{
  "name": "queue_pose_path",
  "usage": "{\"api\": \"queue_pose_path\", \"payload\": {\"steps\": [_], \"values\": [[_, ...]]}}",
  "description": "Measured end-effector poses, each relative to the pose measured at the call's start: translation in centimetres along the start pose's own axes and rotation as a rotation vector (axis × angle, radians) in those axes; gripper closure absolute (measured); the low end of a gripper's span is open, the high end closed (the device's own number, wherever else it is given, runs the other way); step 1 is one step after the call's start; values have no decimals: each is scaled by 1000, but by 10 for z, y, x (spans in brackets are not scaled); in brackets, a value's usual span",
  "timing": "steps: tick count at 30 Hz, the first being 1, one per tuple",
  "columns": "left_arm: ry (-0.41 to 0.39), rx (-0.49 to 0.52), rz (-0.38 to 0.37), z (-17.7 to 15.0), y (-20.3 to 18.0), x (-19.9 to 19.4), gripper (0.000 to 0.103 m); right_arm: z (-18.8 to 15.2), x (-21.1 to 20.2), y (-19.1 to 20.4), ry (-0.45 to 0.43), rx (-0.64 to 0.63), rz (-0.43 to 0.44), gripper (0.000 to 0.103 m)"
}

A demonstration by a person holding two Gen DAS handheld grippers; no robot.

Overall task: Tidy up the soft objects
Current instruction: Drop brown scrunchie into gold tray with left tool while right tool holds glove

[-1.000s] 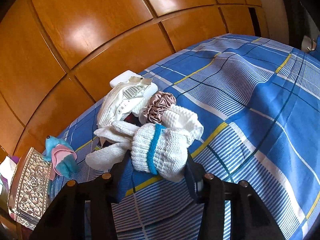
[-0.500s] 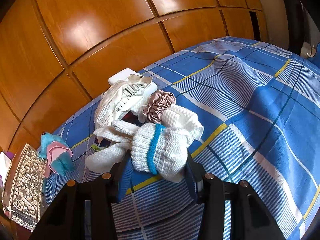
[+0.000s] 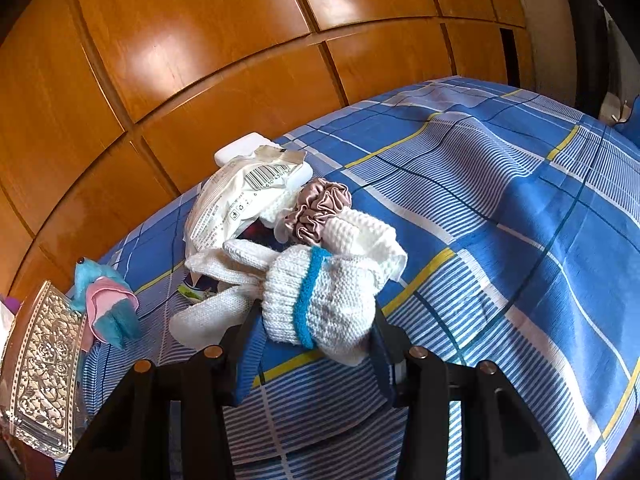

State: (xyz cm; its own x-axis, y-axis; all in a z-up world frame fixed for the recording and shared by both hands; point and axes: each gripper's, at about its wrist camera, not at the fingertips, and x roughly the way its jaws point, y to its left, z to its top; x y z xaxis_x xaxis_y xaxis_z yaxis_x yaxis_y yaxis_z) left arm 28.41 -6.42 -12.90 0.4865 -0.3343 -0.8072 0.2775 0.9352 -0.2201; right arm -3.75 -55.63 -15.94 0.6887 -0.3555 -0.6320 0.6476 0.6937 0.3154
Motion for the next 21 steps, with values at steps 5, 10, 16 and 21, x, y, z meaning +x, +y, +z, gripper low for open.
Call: {"api": "queue_pose_path", "payload": {"steps": [5, 10, 16, 21], "values": [[-13, -51, 13, 1, 9, 4, 47, 0, 0, 0, -1, -1, -1, 55], [-110, -46, 12, -11, 7, -31, 19, 0, -1, 1, 1, -5, -8, 55], [-193, -19, 6, -25, 7, -71, 6, 7, -24, 11, -46, -26, 2, 55], [-210, 9, 3, -41, 6, -90, 3, 17, -62, 36, -112, -26, 52, 55]]}}
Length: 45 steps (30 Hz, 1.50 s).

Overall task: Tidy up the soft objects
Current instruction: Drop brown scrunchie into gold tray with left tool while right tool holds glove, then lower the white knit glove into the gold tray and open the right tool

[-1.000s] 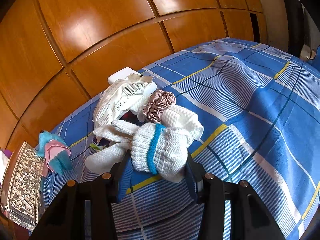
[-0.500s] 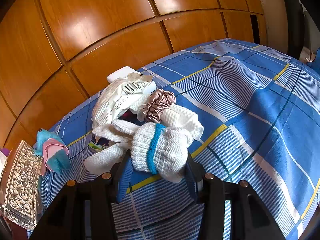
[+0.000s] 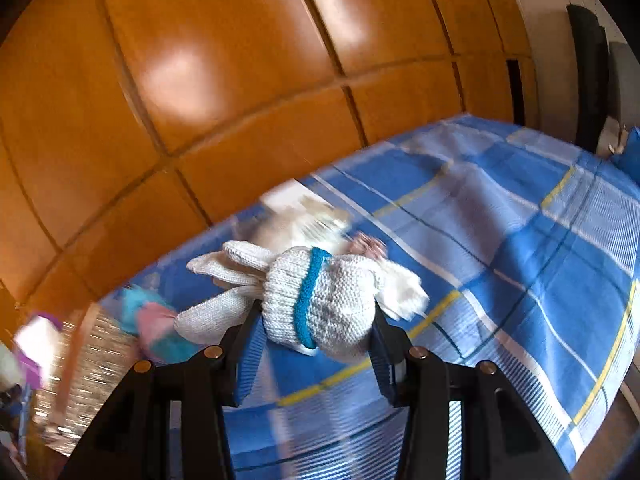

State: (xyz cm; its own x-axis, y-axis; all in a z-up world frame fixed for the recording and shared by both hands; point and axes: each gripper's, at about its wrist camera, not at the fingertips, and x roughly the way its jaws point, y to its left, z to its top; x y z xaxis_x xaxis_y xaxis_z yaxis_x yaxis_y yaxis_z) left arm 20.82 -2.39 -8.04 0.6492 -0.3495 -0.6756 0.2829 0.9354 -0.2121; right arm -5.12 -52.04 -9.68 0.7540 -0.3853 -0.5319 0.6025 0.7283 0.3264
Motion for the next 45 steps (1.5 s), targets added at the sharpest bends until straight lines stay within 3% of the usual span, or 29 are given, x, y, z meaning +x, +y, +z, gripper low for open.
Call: {"api": "queue_pose_path", "payload": {"steps": [6, 12, 18, 25, 30, 34, 41, 45], "values": [[2, 12, 23, -13, 2, -20, 1, 17, -57, 68, -73, -62, 175, 55], [25, -40, 37, -25, 23, -36, 1, 16, -91, 156, -62, -205, 361, 55], [50, -118, 42, -31, 50, -46, 1, -16, -91, 245, 65, -362, 549, 55], [28, -189, 63, -36, 82, -64, 1, -78, -60, 339, 270, -651, 610, 55], [20, -241, 84, -38, 107, -71, 1, -128, -15, 391, 472, -897, 546, 55], [15, -276, 85, -41, 122, -76, 1, -161, 16, 420, 541, -1126, 418, 55], [19, -312, 78, -45, 135, -78, 1, -198, 63, 457, 551, -1449, 163, 52], [22, -325, 78, -46, 138, -78, 1, -205, 79, 464, 451, -1509, 37, 43]]}}
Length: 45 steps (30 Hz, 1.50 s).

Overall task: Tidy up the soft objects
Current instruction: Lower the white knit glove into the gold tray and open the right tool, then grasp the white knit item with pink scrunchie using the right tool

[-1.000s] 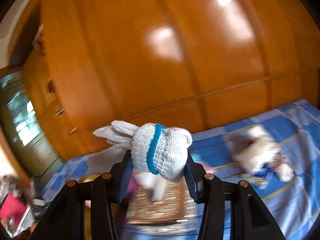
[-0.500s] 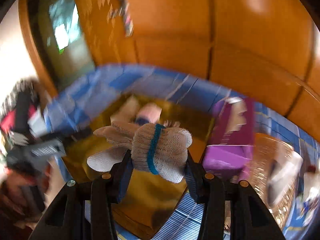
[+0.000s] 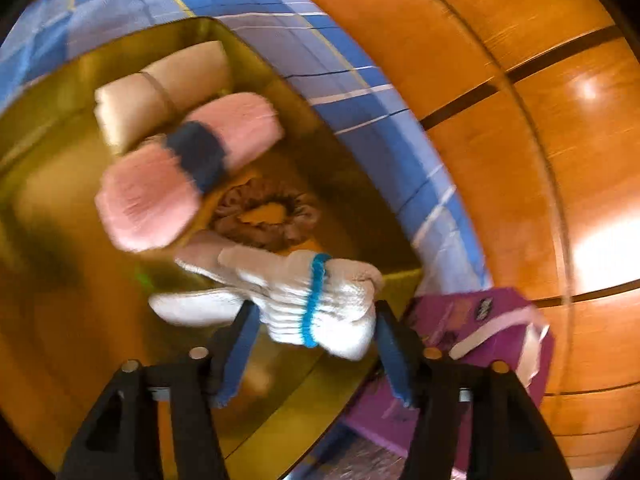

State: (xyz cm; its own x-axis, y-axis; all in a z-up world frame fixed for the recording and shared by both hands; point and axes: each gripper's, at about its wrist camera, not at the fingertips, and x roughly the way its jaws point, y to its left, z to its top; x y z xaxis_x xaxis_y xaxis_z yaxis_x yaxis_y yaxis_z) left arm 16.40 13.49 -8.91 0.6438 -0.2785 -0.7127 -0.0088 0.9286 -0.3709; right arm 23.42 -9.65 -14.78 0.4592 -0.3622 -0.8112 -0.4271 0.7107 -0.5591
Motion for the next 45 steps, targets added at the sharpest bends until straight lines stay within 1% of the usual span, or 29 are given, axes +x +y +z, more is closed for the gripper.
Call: {"api": "queue_pose_path", "payload": {"steps": [2, 5, 6, 8, 10, 12, 14, 16, 20, 25, 29, 33, 38, 41, 45], "values": [[-1, -2, -3, 0, 1, 0, 1, 1, -4, -4, -25, 45, -52, 42], [0, 0, -3, 0, 0, 1, 1, -2, -21, -16, -75, 168, -45, 42], [2, 0, -4, 0, 0, 2, 1, -5, -27, -22, -96, 217, -25, 42], [12, 1, -7, -1, -2, 4, 1, -17, -48, -34, -157, 320, 43, 42], [22, 9, -12, -3, -5, 6, 1, -29, -65, -46, -216, 418, 125, 42], [24, 16, -16, -6, -8, 6, 1, -50, -88, -61, -286, 521, 206, 42], [34, 25, -28, -8, -13, 8, 1, -63, -104, -69, -332, 589, 250, 42], [38, 32, -42, -10, -19, 8, 1, -85, -122, -82, -401, 661, 279, 42], [43, 72, -57, -15, -34, 7, 1, -126, -151, -102, -505, 783, 291, 42], [59, 113, -84, -21, -52, 6, 1, -176, -166, -129, -563, 907, 260, 42], [65, 146, -117, -27, -69, 3, 0, -210, -169, -143, -558, 973, 194, 42], [74, 190, -144, -34, -86, 2, 0, -244, -154, -156, -512, 1061, 191, 42], [112, 255, -192, -47, -110, 2, 0, -293, -119, -163, -410, 1186, 176, 42], [116, 303, -235, -54, -128, -1, 0, -326, -96, -166, -338, 1255, 159, 42], [120, 400, -294, -64, -159, -6, 0, -375, -60, -167, -228, 1352, 171, 42]]}}
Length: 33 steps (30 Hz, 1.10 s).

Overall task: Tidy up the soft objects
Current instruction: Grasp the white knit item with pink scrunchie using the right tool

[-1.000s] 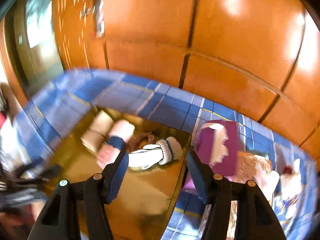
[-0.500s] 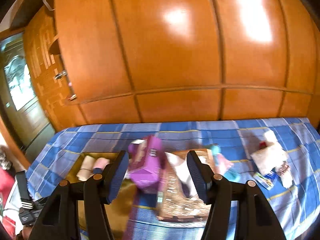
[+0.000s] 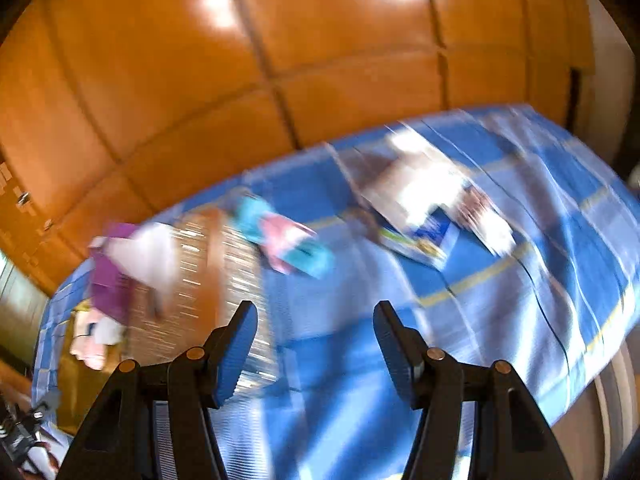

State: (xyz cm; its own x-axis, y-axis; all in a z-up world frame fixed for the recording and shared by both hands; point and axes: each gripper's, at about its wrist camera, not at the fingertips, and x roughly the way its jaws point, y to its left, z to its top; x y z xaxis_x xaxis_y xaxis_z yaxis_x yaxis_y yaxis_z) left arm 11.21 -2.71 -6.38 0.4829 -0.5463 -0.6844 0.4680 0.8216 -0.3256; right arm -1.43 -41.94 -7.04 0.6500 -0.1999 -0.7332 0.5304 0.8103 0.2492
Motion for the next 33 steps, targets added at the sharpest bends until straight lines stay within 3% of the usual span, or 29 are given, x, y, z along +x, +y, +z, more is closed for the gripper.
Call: {"api": "queue_pose_path", "payload": {"steps": [5, 9, 16, 20, 24, 31, 33], "values": [[25, 96, -48, 0, -35, 10, 0, -15, 20, -51, 61, 81, -48, 42], [57, 139, -92, -2, -61, 18, 0, -23, 26, -88, 62, 130, -75, 42], [95, 189, -127, -3, -97, 29, 0, 24, 30, -133, -35, 132, -122, 42], [103, 209, -135, -3, -112, 30, 0, 64, 51, -142, -40, 58, -155, 42], [107, 227, -125, -2, -121, 30, 0, 92, 91, -151, 37, -17, -176, 42], [112, 241, -109, 2, -130, 31, 0, 102, 138, -158, 131, -47, -116, 42], [114, 246, -114, 4, -134, 33, 0, 98, 141, -153, 141, -65, -88, 58]]}}
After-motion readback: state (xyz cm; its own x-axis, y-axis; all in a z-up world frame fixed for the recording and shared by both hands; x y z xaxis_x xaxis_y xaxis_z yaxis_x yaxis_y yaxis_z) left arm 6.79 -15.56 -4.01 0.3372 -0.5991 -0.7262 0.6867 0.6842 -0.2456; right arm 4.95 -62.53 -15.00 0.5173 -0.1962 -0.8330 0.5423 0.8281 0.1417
